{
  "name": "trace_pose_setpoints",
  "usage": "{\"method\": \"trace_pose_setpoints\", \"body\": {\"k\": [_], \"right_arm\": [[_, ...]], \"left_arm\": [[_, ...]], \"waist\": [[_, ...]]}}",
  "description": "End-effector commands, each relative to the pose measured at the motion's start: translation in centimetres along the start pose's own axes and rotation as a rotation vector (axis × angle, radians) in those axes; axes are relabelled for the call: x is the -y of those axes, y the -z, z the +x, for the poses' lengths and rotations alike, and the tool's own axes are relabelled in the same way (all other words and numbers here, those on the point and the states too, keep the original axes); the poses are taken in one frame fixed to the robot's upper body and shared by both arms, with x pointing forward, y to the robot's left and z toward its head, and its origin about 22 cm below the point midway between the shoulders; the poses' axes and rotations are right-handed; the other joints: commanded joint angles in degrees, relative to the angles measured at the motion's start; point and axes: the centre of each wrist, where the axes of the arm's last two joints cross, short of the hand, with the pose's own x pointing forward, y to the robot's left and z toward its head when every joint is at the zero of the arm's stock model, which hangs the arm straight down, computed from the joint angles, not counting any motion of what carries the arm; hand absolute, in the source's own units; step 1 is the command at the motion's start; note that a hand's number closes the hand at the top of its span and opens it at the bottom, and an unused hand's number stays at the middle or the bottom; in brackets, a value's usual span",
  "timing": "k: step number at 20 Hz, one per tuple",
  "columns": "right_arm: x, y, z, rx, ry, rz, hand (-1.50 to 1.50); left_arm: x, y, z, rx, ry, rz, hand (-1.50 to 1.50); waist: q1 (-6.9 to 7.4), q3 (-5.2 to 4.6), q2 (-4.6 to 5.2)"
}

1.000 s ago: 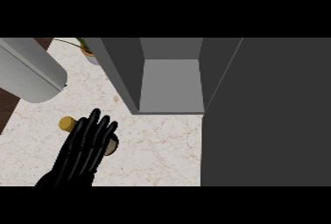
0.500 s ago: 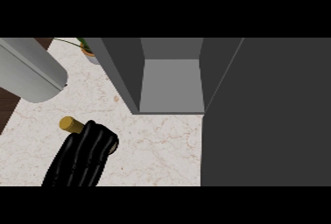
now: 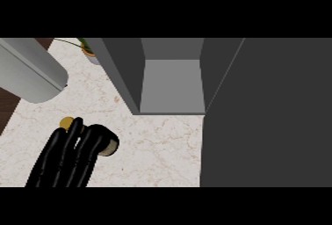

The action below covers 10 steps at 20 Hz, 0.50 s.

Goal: Pick up the wine, place it into the cabinet and close the cabinet

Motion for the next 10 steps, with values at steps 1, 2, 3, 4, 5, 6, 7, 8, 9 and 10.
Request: {"method": "trace_pose_setpoints", "body": {"k": [1,2,3,4,5,6,7,8,9,10], "right_arm": [[-1.3,-3.0,3.2,0.056,0.013,-0.01,-1.5],[-1.4,-2.2,3.5,0.058,0.002,-0.011,-1.5],[-1.7,-1.5,3.6,0.041,0.017,0.014,-1.5],[-0.4,-0.9,1.7,0.051,0.014,0.004,-1.5],[-0.8,-1.7,3.0,0.045,-0.008,-0.002,-1.5],[0.2,-1.2,2.6,0.049,-0.001,-0.02,-1.5],[-0.8,-2.1,2.0,0.041,-0.007,-0.017,-1.5],[-0.6,-1.4,2.6,0.043,-0.011,-0.017,-1.5],[0.2,-1.6,2.3,0.082,-0.022,-0.012,-1.5],[-0.5,-1.8,4.4,0.058,-0.016,-0.01,-1.5]], "left_arm": [[-0.7,-0.5,2.3,0.06,0.016,0.05,-1.5],[-1.9,-0.4,2.0,0.068,0.053,0.044,-1.5],[-2.3,0.9,1.9,0.071,0.031,0.065,-1.5],[-1.9,-0.1,3.6,0.049,0.002,0.054,-1.5],[-2.8,-0.7,2.8,0.073,0.039,0.08,-1.5],[-3.0,-1.4,3.4,0.05,0.082,0.082,-1.5],[-1.4,-1.6,3.4,0.047,0.047,0.106,-1.5],[-3.8,-1.3,3.6,0.064,0.077,0.094,-1.5],[-3.2,0.5,2.9,0.058,0.052,0.108,-1.5],[-3.9,-1.1,3.5,0.065,0.072,0.096,-1.5]], "waist": [[-0.5,0.01,-0.08],[-0.28,-0.06,-0.01],[-0.34,-0.06,0.11],[-0.2,0.02,0.09],[-0.11,-0.05,0.0],[0.07,-0.02,-0.01],[-0.06,0.05,-0.15],[0.01,-0.06,0.02],[-0.36,0.01,0.07],[-0.03,-0.09,-0.06]]}}
